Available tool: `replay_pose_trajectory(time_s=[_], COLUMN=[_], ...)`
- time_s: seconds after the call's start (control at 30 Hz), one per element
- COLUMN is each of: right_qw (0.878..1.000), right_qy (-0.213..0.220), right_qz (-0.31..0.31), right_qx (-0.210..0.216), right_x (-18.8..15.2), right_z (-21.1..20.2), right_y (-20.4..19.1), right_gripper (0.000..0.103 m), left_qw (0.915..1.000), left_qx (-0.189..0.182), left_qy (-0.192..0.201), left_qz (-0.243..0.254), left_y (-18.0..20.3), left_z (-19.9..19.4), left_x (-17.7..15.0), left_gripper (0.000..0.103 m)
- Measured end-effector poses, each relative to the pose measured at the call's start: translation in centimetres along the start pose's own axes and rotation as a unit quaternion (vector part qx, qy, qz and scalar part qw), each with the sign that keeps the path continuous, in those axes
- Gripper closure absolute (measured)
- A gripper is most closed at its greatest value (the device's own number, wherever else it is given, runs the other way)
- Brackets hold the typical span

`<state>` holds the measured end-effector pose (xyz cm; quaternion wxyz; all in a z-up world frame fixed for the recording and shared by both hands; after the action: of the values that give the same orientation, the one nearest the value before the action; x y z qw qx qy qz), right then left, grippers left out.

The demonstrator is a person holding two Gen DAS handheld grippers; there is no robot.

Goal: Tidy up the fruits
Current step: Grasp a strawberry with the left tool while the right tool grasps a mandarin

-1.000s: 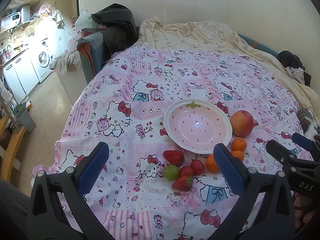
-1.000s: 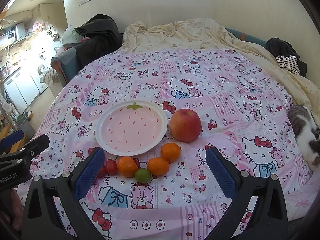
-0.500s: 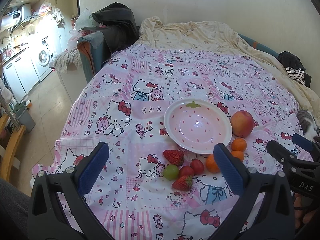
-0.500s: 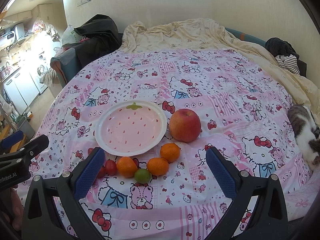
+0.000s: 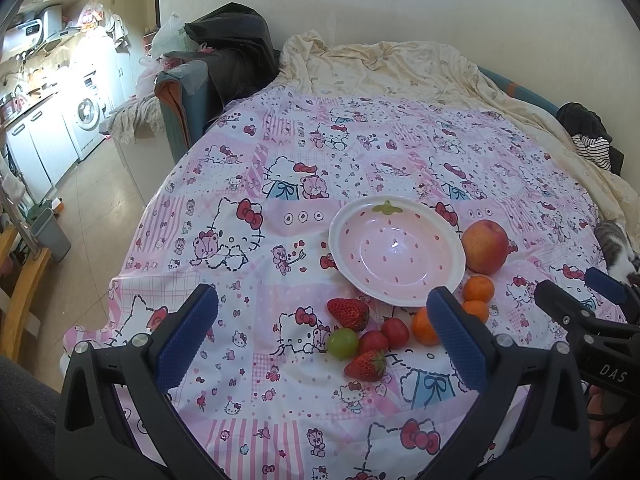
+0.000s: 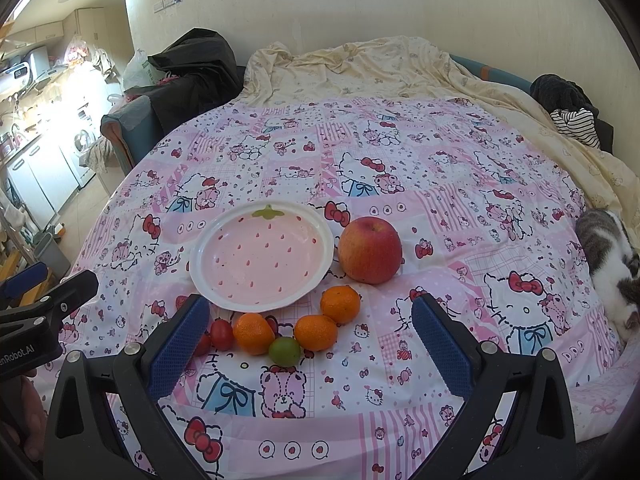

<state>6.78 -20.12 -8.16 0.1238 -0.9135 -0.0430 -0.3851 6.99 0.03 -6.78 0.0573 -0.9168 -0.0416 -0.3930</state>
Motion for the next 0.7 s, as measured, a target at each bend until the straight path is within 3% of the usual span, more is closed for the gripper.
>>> replay_pose_trajectory(time_s=[0.2, 0.37, 0.53, 0.57, 0.63, 0.7], right_qw=[1.000, 0.997, 0.991, 0.990, 0.989, 0.989], right_qy=[-0.004, -0.014, -0.025, -0.028, -0.033, -0.035], right_qz=[0.017, 0.072, 0.134, 0.139, 0.146, 0.146], right_qx=[0.006, 0.011, 0.005, 0.005, 0.005, 0.006], right_x=[-0.1, -0.1, -0.7, -0.8, -0.9, -1.0], right_z=[0.1, 0.6, 0.9, 1.0, 1.2, 1.3], right_y=[0.5, 2.8, 5.7, 5.9, 6.1, 6.1], right_gripper=[0.000, 0.000, 0.000, 0.000, 0.000, 0.000], left_qw=[0.9998, 0.9972, 0.9869, 0.9833, 0.9760, 0.9723], left_qx=[0.008, 0.013, 0.003, -0.002, -0.015, -0.024], left_qy=[-0.011, -0.056, -0.146, -0.169, -0.207, -0.227], left_qz=[-0.012, -0.048, -0.067, -0.068, -0.065, -0.051], left_y=[-0.8, -2.9, -3.3, -3.0, -1.9, -0.6], left_z=[0.7, 2.4, 6.2, 7.0, 8.8, 10.3], left_x=[0.2, 0.3, -0.5, -0.9, -1.9, -2.6], left_gripper=[0.000, 0.000, 0.002, 0.008, 0.012, 0.021])
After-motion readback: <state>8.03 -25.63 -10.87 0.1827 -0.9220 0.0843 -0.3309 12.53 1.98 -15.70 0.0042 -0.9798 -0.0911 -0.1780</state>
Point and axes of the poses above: each gripper's, at about its wrist camera, not at the fingertips, and z roughly the way its jaws point, y to its right, x to its top, the point moved 10 cm from there along z, roughly the way its jaws point, and after that the axes turned 8 degrees about x, right-handed, at the moved point
